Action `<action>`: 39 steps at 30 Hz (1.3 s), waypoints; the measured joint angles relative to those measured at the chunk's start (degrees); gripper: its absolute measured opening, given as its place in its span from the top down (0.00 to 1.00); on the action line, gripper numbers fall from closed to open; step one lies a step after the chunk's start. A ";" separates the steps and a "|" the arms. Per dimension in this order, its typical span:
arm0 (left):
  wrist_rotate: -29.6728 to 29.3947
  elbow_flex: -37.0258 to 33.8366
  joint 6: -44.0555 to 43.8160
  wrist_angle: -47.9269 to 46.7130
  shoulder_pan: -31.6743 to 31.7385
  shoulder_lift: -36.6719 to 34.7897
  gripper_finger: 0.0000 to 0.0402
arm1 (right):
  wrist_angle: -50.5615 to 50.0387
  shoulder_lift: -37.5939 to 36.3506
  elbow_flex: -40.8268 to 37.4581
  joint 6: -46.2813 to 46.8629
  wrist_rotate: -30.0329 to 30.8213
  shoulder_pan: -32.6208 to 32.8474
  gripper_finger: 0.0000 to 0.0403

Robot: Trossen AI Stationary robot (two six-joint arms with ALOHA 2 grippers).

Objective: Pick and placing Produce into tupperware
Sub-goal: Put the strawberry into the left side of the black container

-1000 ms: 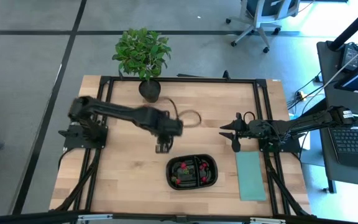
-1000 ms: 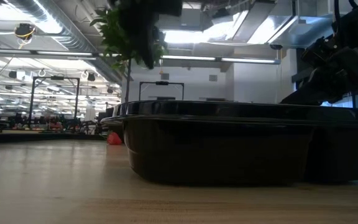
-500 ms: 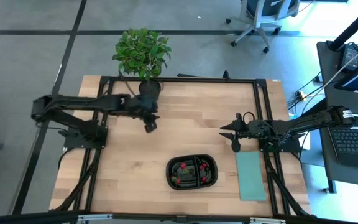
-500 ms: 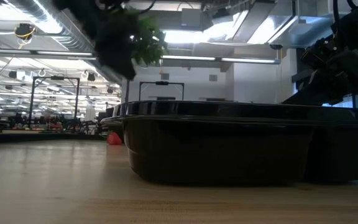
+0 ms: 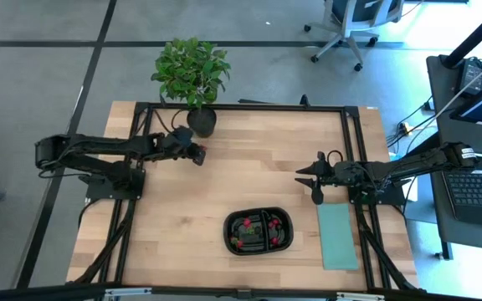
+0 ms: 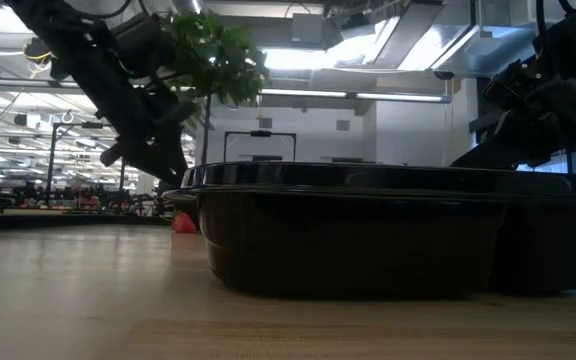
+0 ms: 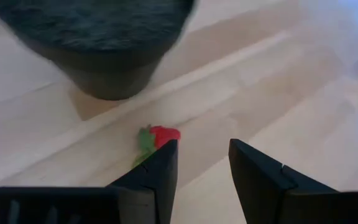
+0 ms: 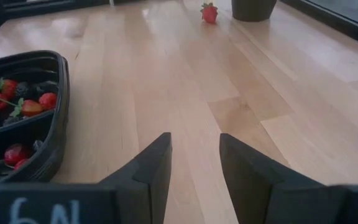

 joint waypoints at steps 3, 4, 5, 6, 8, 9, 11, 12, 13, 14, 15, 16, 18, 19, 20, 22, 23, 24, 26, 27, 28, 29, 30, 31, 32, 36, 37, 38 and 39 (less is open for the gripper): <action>-0.17 -0.44 -2.92 -0.08 1.18 0.00 0.66 | 0.61 0.00 0.00 -0.02 0.00 0.01 0.66; -0.16 -0.58 -3.43 -0.26 1.46 0.09 0.66 | 1.03 0.00 0.00 -0.01 0.00 0.00 0.66; -0.16 -0.63 -3.63 -0.41 1.69 0.28 0.66 | 1.36 -0.02 0.00 -0.01 0.00 -0.01 0.66; -0.15 -0.66 -3.65 -0.53 1.89 0.38 0.66 | 1.49 -0.02 0.00 -0.03 0.00 0.01 0.66; -0.15 -0.65 -3.63 -1.32 2.36 0.39 0.66 | 1.66 0.00 0.00 0.04 0.00 0.00 0.66; -0.15 -0.65 -3.65 -2.44 2.65 0.43 0.66 | 1.86 0.00 0.00 0.08 0.00 0.00 0.66; -0.14 -0.66 -3.67 -4.23 3.27 0.61 0.66 | 1.84 -0.02 0.00 0.14 0.00 0.01 0.66; -0.13 -0.66 -3.71 -5.12 3.51 0.59 0.66 | 1.84 0.00 0.00 0.15 0.00 0.00 0.66; -0.12 -0.67 -3.79 -5.78 3.74 0.59 0.66 | 1.87 0.00 0.00 0.16 0.00 -0.01 0.66; -0.11 -0.65 -3.80 -6.42 3.98 0.59 0.66 | 1.85 0.00 0.00 0.16 0.00 0.01 0.66; -0.07 -0.69 -3.79 -6.65 4.23 0.59 0.66 | 1.84 0.00 0.00 0.16 0.00 0.00 0.66; -0.08 -0.77 -3.80 -6.46 4.46 0.59 0.66 | 1.84 0.00 0.00 0.16 0.00 -0.01 0.66; -0.08 -1.14 -3.80 -6.20 4.96 0.59 0.66 | 1.84 0.00 0.00 0.16 0.00 -0.01 0.66; -0.04 -1.41 -3.80 -6.19 5.27 0.59 0.66 | 1.84 0.00 0.00 0.16 0.00 0.00 0.66; -0.05 -1.72 -3.82 -6.21 5.65 0.59 0.66 | 1.84 0.00 0.00 0.17 0.00 0.01 0.66; 0.21 -2.34 -3.82 -6.23 6.40 0.59 0.66 | 1.82 0.00 0.00 0.18 0.00 -0.01 0.66; 0.53 -2.67 -3.82 -6.15 6.72 0.59 0.66 | 1.84 0.00 0.00 0.18 0.00 -0.01 0.66; 0.75 -3.03 -3.82 -5.95 6.98 0.59 0.66 | 1.82 0.00 0.00 0.18 0.00 0.01 0.66; 0.82 -3.68 -3.82 -4.88 7.30 0.59 0.66 | 1.82 0.00 0.00 0.18 0.00 0.01 0.66; 0.82 -3.99 -3.80 -3.91 7.39 0.59 0.66 | 1.82 0.00 0.00 0.18 0.00 0.01 0.66; 0.84 -4.27 -3.80 -2.84 7.42 0.59 0.66 | 1.82 0.00 -0.02 0.18 0.00 0.01 0.66; 0.87 -4.52 -3.77 -1.80 7.42 0.59 0.66 | 1.82 0.00 -0.02 0.18 0.00 0.01 0.66; 1.13 -4.83 -3.73 -0.70 7.42 0.59 0.66 | 1.82 0.00 -0.02 0.18 0.00 0.01 0.66; 1.79 -5.10 -3.69 0.33 7.42 0.59 0.66 | 1.82 0.00 -0.02 0.18 0.00 -0.01 0.66; 2.67 -5.39 -3.62 1.58 7.41 0.59 0.66 | 1.82 0.00 -0.02 0.19 0.00 0.00 0.66; 3.83 -6.54 -2.69 4.89 7.42 0.59 0.66 | 1.81 0.00 -0.02 0.20 0.00 0.00 0.66; 3.85 -6.71 -2.73 5.07 7.48 0.59 0.66 | 1.80 0.00 -0.02 0.20 0.00 0.01 0.66; 3.85 -6.86 -2.89 5.06 7.59 0.59 0.66 | 1.80 0.00 -0.02 0.20 0.00 0.00 0.66; 3.84 -7.04 -3.02 5.07 7.76 0.59 0.66 | 1.81 0.00 -0.02 0.20 0.00 0.00 0.66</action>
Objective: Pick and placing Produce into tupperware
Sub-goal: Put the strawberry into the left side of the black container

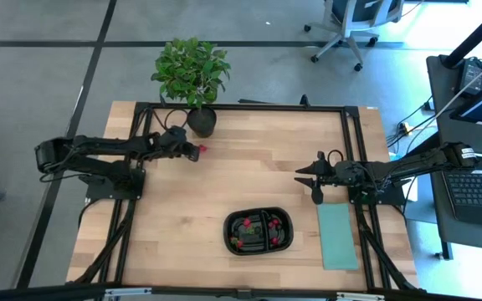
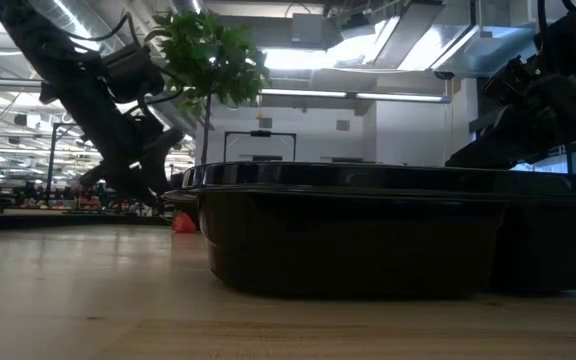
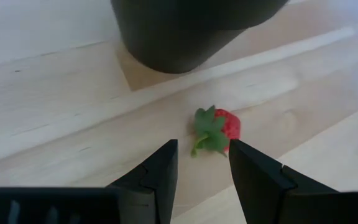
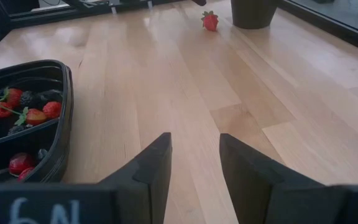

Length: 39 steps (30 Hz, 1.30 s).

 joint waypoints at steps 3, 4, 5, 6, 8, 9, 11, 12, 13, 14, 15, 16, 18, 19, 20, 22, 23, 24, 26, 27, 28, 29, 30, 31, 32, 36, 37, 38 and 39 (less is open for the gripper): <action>-0.01 -0.51 -0.15 0.05 0.77 0.00 0.66 | -0.01 0.00 0.00 0.00 0.00 0.00 0.66; -0.01 -0.72 -0.22 0.31 1.03 0.00 0.66 | -0.01 0.00 0.00 0.00 0.00 0.01 0.66; -0.02 -1.03 -0.22 0.75 1.25 0.00 0.66 | -0.01 0.00 0.00 0.00 0.00 0.01 0.66; -0.01 -1.39 -0.26 1.32 1.42 0.00 0.66 | -0.01 0.00 0.00 0.00 0.00 0.01 0.66; 0.03 -1.97 -0.31 2.56 1.72 0.00 0.66 | -0.01 0.00 0.00 0.00 0.00 0.01 0.66; 0.05 -2.26 -0.31 3.08 1.86 0.00 0.66 | -0.01 0.00 0.00 0.00 0.00 0.00 0.66; 0.96 -3.09 -0.31 4.67 2.15 0.00 0.66 | -0.01 0.00 0.00 0.00 0.00 -0.01 0.66; 1.75 -3.45 -0.31 5.53 2.23 0.00 0.66 | -0.01 0.00 0.00 0.00 0.00 0.01 0.66; 2.35 -3.65 -0.30 6.31 2.25 0.00 0.66 | -0.01 0.00 0.00 0.00 0.00 -0.01 0.66; 2.57 -3.73 -0.22 6.80 2.25 0.00 0.66 | -0.03 0.00 0.00 0.00 0.00 0.01 0.66; 2.53 -3.73 -0.22 6.92 2.25 0.00 0.66 | -0.01 0.00 0.00 0.00 0.00 -0.01 0.66; 2.39 -3.75 -0.20 6.86 2.28 0.00 0.66 | -0.02 0.00 0.00 0.00 0.00 -0.01 0.66; 2.37 -3.75 -0.17 6.88 2.25 0.00 0.66 | -0.01 0.00 0.00 0.00 0.00 0.01 0.66; 2.35 -3.75 -0.17 6.85 2.25 0.00 0.66 | -0.02 0.00 0.00 0.00 0.00 -0.01 0.66; 2.33 -3.75 -0.17 6.83 2.25 0.00 0.66 | -0.03 0.00 0.00 0.00 0.00 -0.01 0.66; 2.26 -3.75 -0.15 6.83 2.25 0.00 0.66 | -0.03 0.00 0.00 0.00 0.00 -0.01 0.66; 2.24 -3.75 -0.15 6.81 2.25 0.00 0.66 | -0.03 -0.01 0.00 0.00 0.00 0.01 0.66; 2.22 -3.75 -0.15 6.81 2.25 0.00 0.66 | -0.03 0.00 0.00 -0.01 0.00 0.00 0.66; 2.21 -3.75 -0.15 6.77 2.25 0.01 0.66 | -0.03 0.00 0.00 -0.04 0.00 0.01 0.66; 2.19 -3.75 -0.15 6.82 2.25 0.17 0.66 | -0.03 0.00 0.00 -0.04 0.00 0.01 0.66; 2.18 -3.75 -0.15 6.97 2.25 0.58 0.66 | -0.02 0.00 0.00 -0.04 0.00 -0.01 0.66; 2.18 -3.75 -0.15 6.99 2.25 1.14 0.66 | -0.03 0.00 0.00 -0.07 0.00 0.01 0.66; 2.18 -3.77 -0.15 7.35 2.25 1.87 0.66 | -0.01 0.00 0.00 -0.07 0.00 0.01 0.66; 2.18 -3.78 -0.13 8.23 2.25 2.86 0.66 | -0.03 0.00 0.00 -0.07 0.00 0.01 0.66; 2.19 -3.78 -0.13 9.02 2.25 3.95 0.66 | -0.02 0.00 0.00 -0.08 0.01 -0.01 0.66; 3.01 -3.78 1.18 13.76 2.25 8.43 0.66 | -0.01 0.00 0.00 -0.09 0.00 -0.01 0.66; 3.39 -3.78 1.27 14.93 2.25 9.35 0.66 | -0.03 0.00 0.00 -0.07 0.02 -0.01 0.66; 3.70 -3.78 1.29 15.74 2.25 10.25 0.66 | -0.03 0.00 0.00 -0.04 0.00 -0.01 0.66; 3.87 -3.78 1.29 16.33 2.23 11.00 0.66 | -0.01 0.00 0.00 -0.04 0.00 -0.01 0.66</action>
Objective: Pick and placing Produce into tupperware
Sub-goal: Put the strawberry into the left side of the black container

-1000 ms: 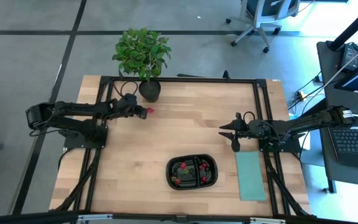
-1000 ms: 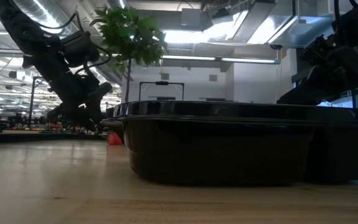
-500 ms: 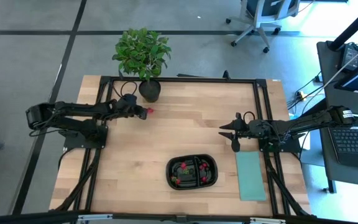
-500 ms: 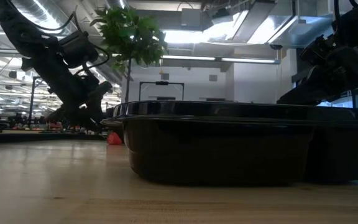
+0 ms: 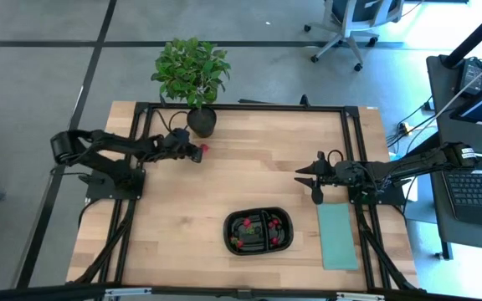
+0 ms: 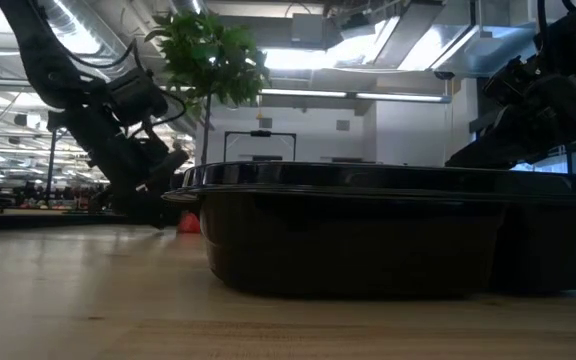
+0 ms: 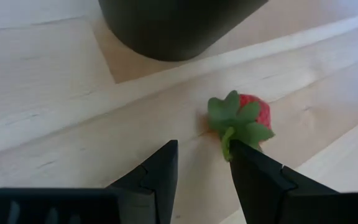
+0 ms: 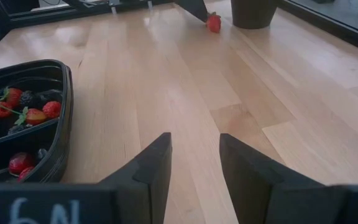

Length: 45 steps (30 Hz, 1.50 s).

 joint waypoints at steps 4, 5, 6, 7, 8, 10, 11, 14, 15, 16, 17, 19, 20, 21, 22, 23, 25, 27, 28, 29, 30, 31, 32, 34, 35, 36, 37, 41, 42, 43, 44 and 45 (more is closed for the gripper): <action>0.11 0.01 0.06 0.46 0.02 1.22 0.66 | -0.01 0.00 0.00 0.00 0.00 0.01 0.66; 0.28 0.02 0.10 0.49 0.02 1.29 0.66 | -0.02 0.00 0.00 0.00 0.00 0.01 0.66; 0.46 0.02 0.12 0.49 0.02 1.29 0.66 | -0.02 0.00 0.00 0.00 0.00 0.02 0.66; 0.52 0.02 0.26 0.51 0.02 1.29 0.66 | 0.00 0.00 0.00 0.00 0.00 0.01 0.66; 0.53 0.02 0.63 0.61 0.02 1.29 0.66 | -0.01 0.00 0.00 0.00 0.00 0.02 0.66; 0.53 0.02 1.47 1.14 0.02 1.35 0.66 | 0.00 0.00 0.00 -0.03 0.00 0.00 0.66; 0.60 0.02 1.59 1.57 0.00 1.38 0.66 | 0.00 0.00 0.00 -0.02 0.00 0.02 0.66; 0.60 0.02 2.43 2.34 0.00 1.38 0.66 | 0.00 0.00 0.00 0.00 0.00 0.00 0.66; 0.60 0.02 2.94 2.43 0.00 1.38 0.66 | 0.00 0.00 0.00 0.00 0.00 0.00 0.66; 0.63 0.02 3.08 2.49 0.00 1.38 0.67 | 0.00 0.00 0.00 0.00 0.00 0.01 0.66; 0.69 0.02 3.11 2.50 0.00 1.38 0.68 | 0.00 0.00 -0.01 -0.02 0.00 0.01 0.66; 0.69 0.02 3.29 2.52 0.00 1.38 0.71 | 0.00 0.00 -0.02 -0.04 0.00 0.01 0.66; 0.70 0.02 3.60 2.50 0.00 1.36 0.72 | 0.00 0.00 -0.02 -0.04 0.00 0.02 0.66; 0.69 0.02 4.09 2.50 0.00 1.37 0.74 | 0.00 0.00 -0.02 -0.04 0.00 0.00 0.66; 0.69 0.02 4.51 2.50 0.00 1.38 0.77 | 0.00 0.00 -0.01 -0.04 0.00 0.02 0.66; 0.69 0.02 4.62 2.50 0.00 1.38 0.79 | -0.01 0.00 -0.02 -0.07 0.00 0.01 0.66; 0.69 0.02 4.86 2.50 0.00 1.37 0.83 | 0.00 0.00 -0.02 -0.09 0.00 0.00 0.66; 0.69 0.02 6.00 2.50 0.00 1.35 0.89 | 0.00 0.00 -0.01 -0.12 0.00 0.02 0.66; 0.69 0.02 6.35 2.50 0.00 1.35 0.91 | 0.00 0.00 -0.02 -0.13 0.00 0.02 0.66; 0.69 0.02 6.59 2.50 0.00 1.35 0.94 | 0.00 0.00 0.00 -0.15 0.00 0.00 0.66; 0.69 0.02 6.99 2.50 0.00 1.35 0.96 | -0.02 0.00 0.00 -0.13 0.00 0.00 0.66; 0.69 0.02 7.37 2.50 0.01 1.35 0.98 | -0.01 0.00 -0.02 -0.15 0.00 0.00 0.66; 0.69 0.02 7.49 2.50 0.00 1.35 0.98 | 0.00 0.00 -0.01 -0.15 0.00 0.01 0.66; 0.69 0.02 7.54 2.50 0.02 1.35 0.98 | 0.00 0.00 -0.02 -0.15 0.00 0.01 0.66; 0.69 0.02 7.61 2.50 0.02 1.35 0.97 | 0.00 0.00 -0.02 -0.15 0.00 0.02 0.66; 0.69 0.02 7.65 2.50 0.02 1.35 0.97 | 0.00 0.00 -0.02 -0.15 0.00 0.00 0.66; 0.69 0.02 7.72 2.50 0.02 1.35 0.97 | 0.00 0.00 -0.02 -0.15 0.00 0.00 0.66; 1.14 0.02 9.10 3.40 0.00 1.35 0.99 | 0.00 0.00 0.00 -0.15 0.00 0.02 0.66; 2.01 0.02 9.12 3.96 0.02 1.35 0.99 | -0.01 0.00 -0.01 -0.15 0.01 0.00 0.66; 3.11 0.02 9.16 4.50 0.02 1.35 0.99 | 0.00 -0.01 -0.02 -0.11 0.00 0.01 0.66; 4.16 0.02 9.23 5.08 0.02 1.30 0.99 | -0.01 0.00 -0.02 -0.07 0.00 0.02 0.66; 5.29 0.02 9.28 5.39 -0.02 1.07 0.99 | 0.00 0.00 -0.01 -0.07 0.00 0.01 0.66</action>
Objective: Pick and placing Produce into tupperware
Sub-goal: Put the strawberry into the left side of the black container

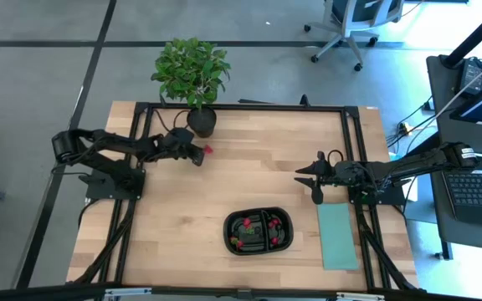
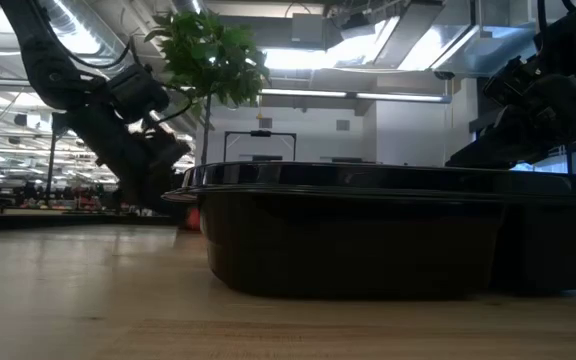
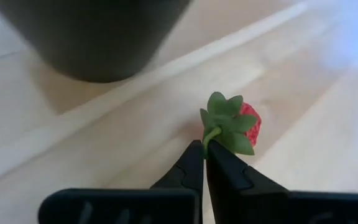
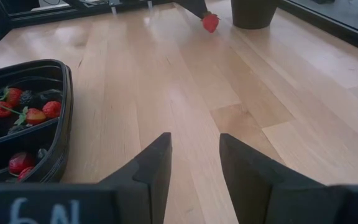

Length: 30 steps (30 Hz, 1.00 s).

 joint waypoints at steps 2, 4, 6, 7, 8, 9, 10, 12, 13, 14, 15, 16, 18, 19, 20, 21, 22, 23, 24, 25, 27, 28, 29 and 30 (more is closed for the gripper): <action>1.84 0.17 0.26 0.06 0.00 -0.56 0.99 | 0.00 0.00 -0.01 0.02 0.00 0.01 0.66; 3.54 0.48 0.92 0.01 -0.26 -1.15 0.99 | 0.00 0.00 -0.01 -0.07 0.02 -0.01 0.66; 5.14 1.09 1.03 -0.11 -0.78 -2.25 0.99 | 0.00 0.00 -0.01 -0.07 0.02 -0.01 0.66; 6.18 1.56 1.32 -0.12 -1.14 -2.94 0.99 | 0.00 0.00 0.00 -0.07 0.01 0.00 0.66; 7.36 2.22 1.76 -0.07 -1.55 -3.54 0.99 | -0.01 -0.01 -0.01 -0.08 0.00 0.00 0.66; 8.47 2.89 2.29 -0.09 -2.09 -4.12 1.00 | -0.01 -0.01 -0.01 -0.08 0.01 0.00 0.66; 9.55 3.65 2.69 -0.41 -2.59 -4.89 1.00 | -0.01 0.00 -0.01 -0.08 0.02 -0.01 0.66; 11.30 6.01 2.96 -2.01 -3.64 -6.53 1.00 | 0.00 0.00 -0.01 -0.09 0.01 -0.01 0.66; 11.89 7.49 3.53 -3.32 -4.32 -7.31 1.00 | 0.00 -0.02 -0.01 -0.09 0.02 0.01 0.66; 12.34 9.27 4.34 -5.07 -5.06 -7.84 1.00 | 0.00 0.00 -0.01 -0.09 0.02 0.00 0.66; 12.78 11.36 5.30 -7.49 -5.93 -8.22 1.00 | 0.00 0.00 -0.01 -0.09 0.01 0.00 0.66; 13.12 13.62 6.28 -10.38 -6.94 -8.46 1.00 | -0.01 -0.01 0.00 -0.11 0.00 0.00 0.66; 13.26 19.44 8.92 -16.99 -9.52 -8.48 1.00 | 0.00 -0.01 -0.01 -0.11 0.02 0.01 0.66; 12.93 22.78 10.30 -21.19 -10.76 -8.41 1.00 | 0.02 -0.02 -0.01 -0.13 0.02 0.00 0.66; 11.75 26.29 11.65 -25.33 -12.13 -8.01 1.00 | 0.07 -0.02 -0.01 -0.15 0.02 -0.02 0.66; 10.16 29.77 12.76 -29.35 -13.62 -7.47 1.00 | 0.13 -0.02 -0.01 -0.13 0.02 0.01 0.66; 8.53 33.32 13.60 -33.61 -15.00 -6.97 1.00 | 0.22 0.00 -0.01 -0.13 0.02 0.01 0.66; 7.06 36.68 14.51 -37.38 -16.24 -6.41 1.00 | 0.38 -0.02 -0.01 -0.13 0.02 -0.02 0.66; 5.90 40.28 15.09 -40.84 -17.55 -5.86 1.00 | 0.46 -0.01 -0.01 -0.13 0.02 0.00 0.66; 4.62 43.85 15.53 -43.98 -18.76 -5.19 1.00 | 0.46 -0.02 -0.01 -0.14 0.02 0.00 0.66; 1.50 50.24 16.24 -49.24 -21.37 -3.77 1.00 | 0.49 -0.02 -0.01 -0.11 0.02 0.00 0.66; 0.00 53.15 16.44 -51.94 -22.85 -2.77 1.00 | 0.51 -0.02 -0.01 -0.12 0.01 0.00 0.66; -1.49 56.00 17.07 -54.15 -24.34 -1.60 1.00 | 0.51 -0.02 -0.01 -0.13 0.00 -0.01 0.66; -2.84 58.51 17.88 -56.10 -26.02 -0.40 1.00 | 0.51 -0.02 -0.01 -0.12 0.01 0.00 0.66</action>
